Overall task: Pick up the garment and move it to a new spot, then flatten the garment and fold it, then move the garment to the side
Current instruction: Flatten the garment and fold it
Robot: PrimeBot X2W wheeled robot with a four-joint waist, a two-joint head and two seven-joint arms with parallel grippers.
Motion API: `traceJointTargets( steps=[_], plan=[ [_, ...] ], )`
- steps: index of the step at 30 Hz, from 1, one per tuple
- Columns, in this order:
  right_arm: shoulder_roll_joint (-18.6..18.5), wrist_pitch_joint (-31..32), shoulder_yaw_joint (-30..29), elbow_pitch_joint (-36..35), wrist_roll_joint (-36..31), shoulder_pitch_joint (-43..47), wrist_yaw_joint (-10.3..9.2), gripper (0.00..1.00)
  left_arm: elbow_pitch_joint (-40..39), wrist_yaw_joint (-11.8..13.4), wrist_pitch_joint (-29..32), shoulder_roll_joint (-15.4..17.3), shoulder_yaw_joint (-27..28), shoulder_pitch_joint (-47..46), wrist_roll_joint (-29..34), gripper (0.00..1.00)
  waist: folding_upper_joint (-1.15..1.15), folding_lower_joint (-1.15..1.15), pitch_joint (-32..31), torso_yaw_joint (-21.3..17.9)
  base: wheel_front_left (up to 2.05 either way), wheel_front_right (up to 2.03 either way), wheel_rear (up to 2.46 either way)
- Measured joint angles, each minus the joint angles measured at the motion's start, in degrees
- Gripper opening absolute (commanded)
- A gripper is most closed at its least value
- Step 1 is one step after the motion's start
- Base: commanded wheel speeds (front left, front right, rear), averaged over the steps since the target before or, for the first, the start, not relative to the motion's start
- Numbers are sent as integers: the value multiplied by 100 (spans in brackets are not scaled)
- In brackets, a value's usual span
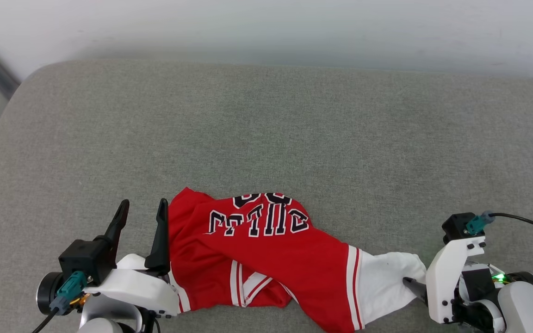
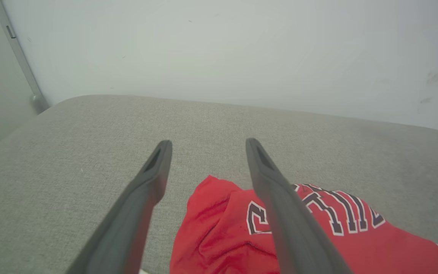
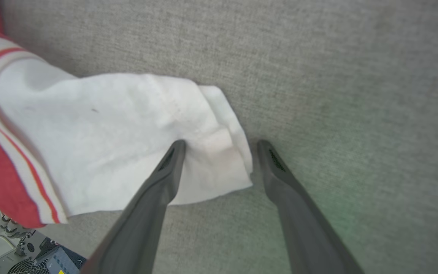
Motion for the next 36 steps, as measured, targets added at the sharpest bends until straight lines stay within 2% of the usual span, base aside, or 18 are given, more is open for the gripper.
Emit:
traceJointTargets(
  steps=[1, 2, 9, 14, 17, 20, 27, 31, 36],
  plan=[
    [-2, 22, 18, 33, 46, -26, -1, 4, 22, -14, -1, 0, 2, -20, 0, 100, 0, 0, 9, 10, 0, 0, 0],
    [-13, 18, 44, 54, 51, -38, -1, 0, 48, -16, -2, -1, 1, -34, -1, 100, 0, 0, 9, 9, 0, 0, 0],
    [-1, -196, 88, 141, 201, -117, 1, 0, 229, -42, 67, 8, 31, 27, -160, 100, 0, 0, -110, -147, 0, 0, 0],
    [-99, -492, -427, -56, 136, -146, 2, 0, 360, -151, 431, 227, 63, 93, -375, 100, 0, 1, -250, -294, 0, 0, 0],
    [-124, -565, -887, -256, 26, -138, 1, 0, 414, -283, 922, 388, 148, 171, -791, 100, 0, 1, -327, -384, 0, 0, 0],
    [-109, -559, -1330, -465, -93, -64, 1, 0, 434, -410, 1495, 720, 240, 243, -1137, 100, 0, 1, -376, -491, 0, 0, 0],
    [221, -410, -1950, -959, -345, 214, 1, 0, 432, -686, 2998, 1318, 215, 513, -2022, 100, 0, 1, -351, -793, 0, 0, 0],
    [425, -360, -2015, -1158, -416, 292, 1, 0, 453, -809, 3648, 1456, 69, 617, -2366, 100, 0, 1, -222, -938, 0, 0, 0],
    [576, -336, -2030, -1312, -437, 338, 1, 0, 558, -959, 3977, 1434, -83, 563, -2477, 100, 0, 1, -25, -1057, 0, 0, 0]
  ],
)
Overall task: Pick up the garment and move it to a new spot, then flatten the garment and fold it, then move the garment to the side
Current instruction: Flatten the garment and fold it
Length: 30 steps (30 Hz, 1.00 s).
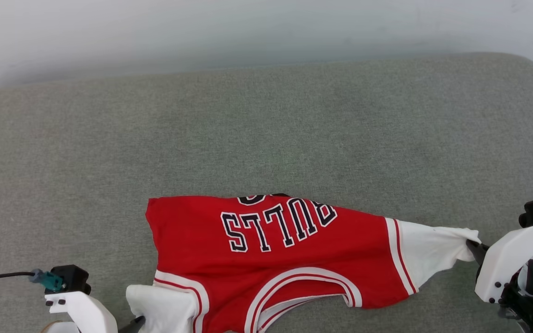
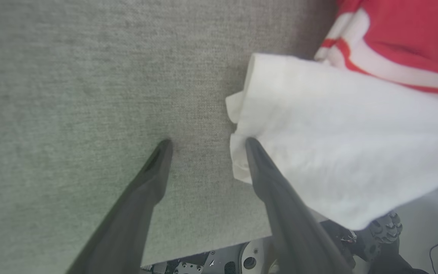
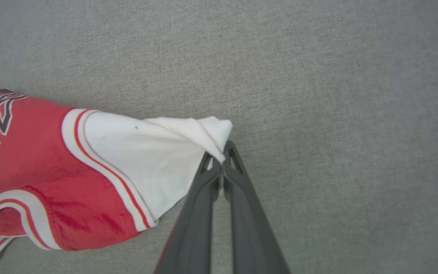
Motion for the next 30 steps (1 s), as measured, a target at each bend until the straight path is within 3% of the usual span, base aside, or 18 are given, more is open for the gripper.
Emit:
traceJointTargets(
  steps=[8, 9, 10, 11, 12, 19, 23, 30],
  plan=[
    [90, -8, -9, -104, -44, -4, -1, 0, 200, -204, 472, -87, -311, -368, 5, 100, 0, -1, 217, -67, 0, 0, 0],
    [98, -8, -16, -111, -51, -4, -1, 0, 227, -237, 493, -96, -346, -400, 12, 96, 0, -1, 228, -66, 0, 0, 0],
    [103, -8, -31, -115, -57, -3, -1, 0, 257, -277, 493, -121, -367, -423, 13, 58, 0, -1, 234, -59, 0, 0, 0],
    [112, -9, -44, -126, -69, -3, -1, 0, 292, -320, 491, -153, -405, -458, 54, 35, 0, -1, 238, -48, 0, 0, 0],
    [119, -10, -64, -138, -88, -2, -1, 0, 330, -345, 470, -183, -439, -486, 101, 0, 0, -1, 237, -33, 0, 0, 0],
    [175, -29, -133, -190, -135, 109, -1, 0, 576, -510, -209, -636, -588, -504, 406, 0, 0, -1, 105, 97, 0, 0, 0],
    [189, -37, -187, -280, -191, 225, -1, 0, 283, -245, -879, -675, -424, -447, 766, 0, 0, 0, -154, 229, 0, 0, 0],
    [166, -167, -144, -391, -250, 278, -1, 0, -497, 310, -1310, -328, -23, -425, 1135, 0, 0, 0, -494, 349, 0, 0, 0]
  ],
)
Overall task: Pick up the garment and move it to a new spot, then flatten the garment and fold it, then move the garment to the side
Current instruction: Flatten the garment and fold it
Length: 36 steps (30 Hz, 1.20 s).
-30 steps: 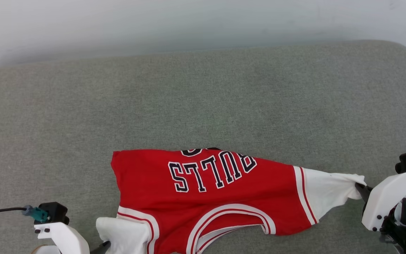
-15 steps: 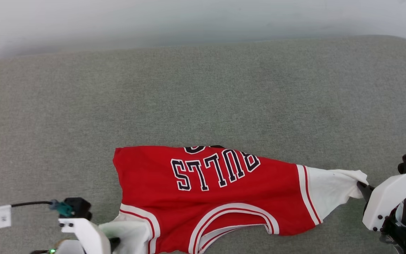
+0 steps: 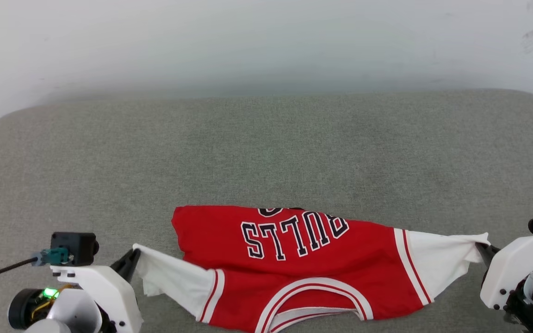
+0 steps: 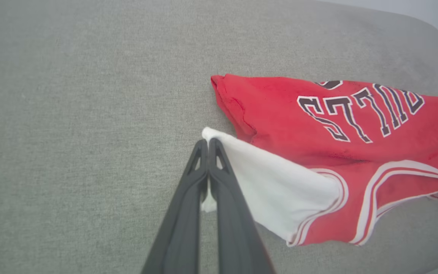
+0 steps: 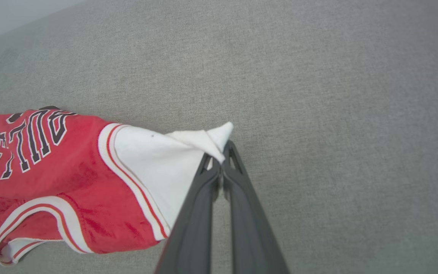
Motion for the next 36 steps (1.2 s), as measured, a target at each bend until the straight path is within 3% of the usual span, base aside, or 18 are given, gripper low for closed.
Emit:
traceJointTargets(
  steps=[6, 12, 20, 28, 36],
  plan=[
    [-155, -264, 149, 0, -44, -319, 1, 0, -192, 87, -68, 156, 180, -557, 280, 0, 0, 0, -172, 11, 0, 0, 0],
    [-472, -553, 382, 338, -43, -1354, 0, 0, 247, -179, 16, 51, 229, -1941, 515, 0, 0, 0, -47, -69, 0, 0, 0],
    [-875, -1058, 873, 1287, -42, -3264, 0, 0, 1505, -580, -24, -389, 192, -4136, 932, 0, 0, 0, 398, -175, 0, 0, 0],
    [-871, -1812, 1266, 2338, 21, -5528, 0, 0, 2784, -988, -542, -716, 231, -6241, 1373, 0, 0, 1, 1135, -315, 0, 0, 0],
    [-777, -2807, 1502, 3254, -176, -7485, 1, 0, 3537, -1270, -1161, -806, 243, -7901, 1786, 0, 0, 1, 1922, -464, 0, 0, 0]
  ],
)
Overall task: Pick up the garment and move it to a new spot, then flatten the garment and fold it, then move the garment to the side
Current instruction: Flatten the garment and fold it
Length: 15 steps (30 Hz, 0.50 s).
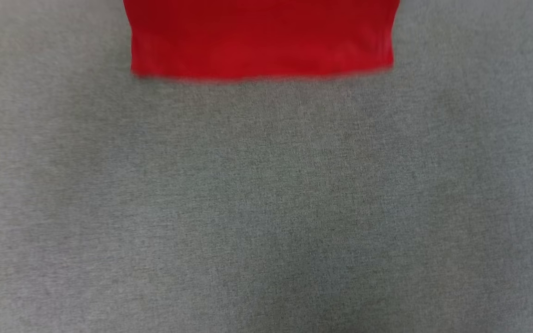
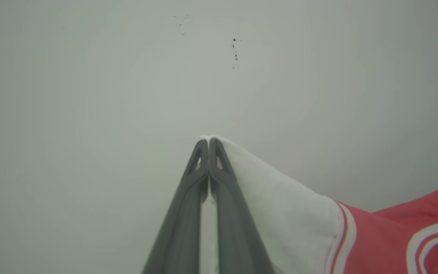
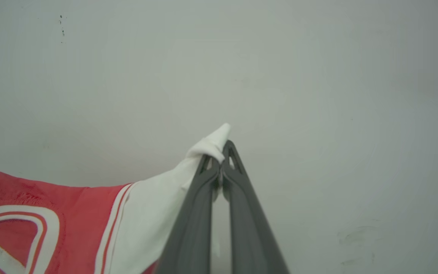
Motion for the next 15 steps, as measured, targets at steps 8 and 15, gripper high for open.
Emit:
traceJointTargets(
  steps=[8, 15],
  plan=[
    [41, -880, 223, 693, -82, -1313, 0, 0, 360, -115, -476, -77, 60, -1075, 191, 0, 0, 0, 544, -124, 0, 0, 0],
    [183, -1273, 646, 1412, 85, -1514, 0, 0, 598, -148, -825, -259, 116, -1042, 60, 0, 0, 0, 799, -129, 0, 0, 0]
  ],
)
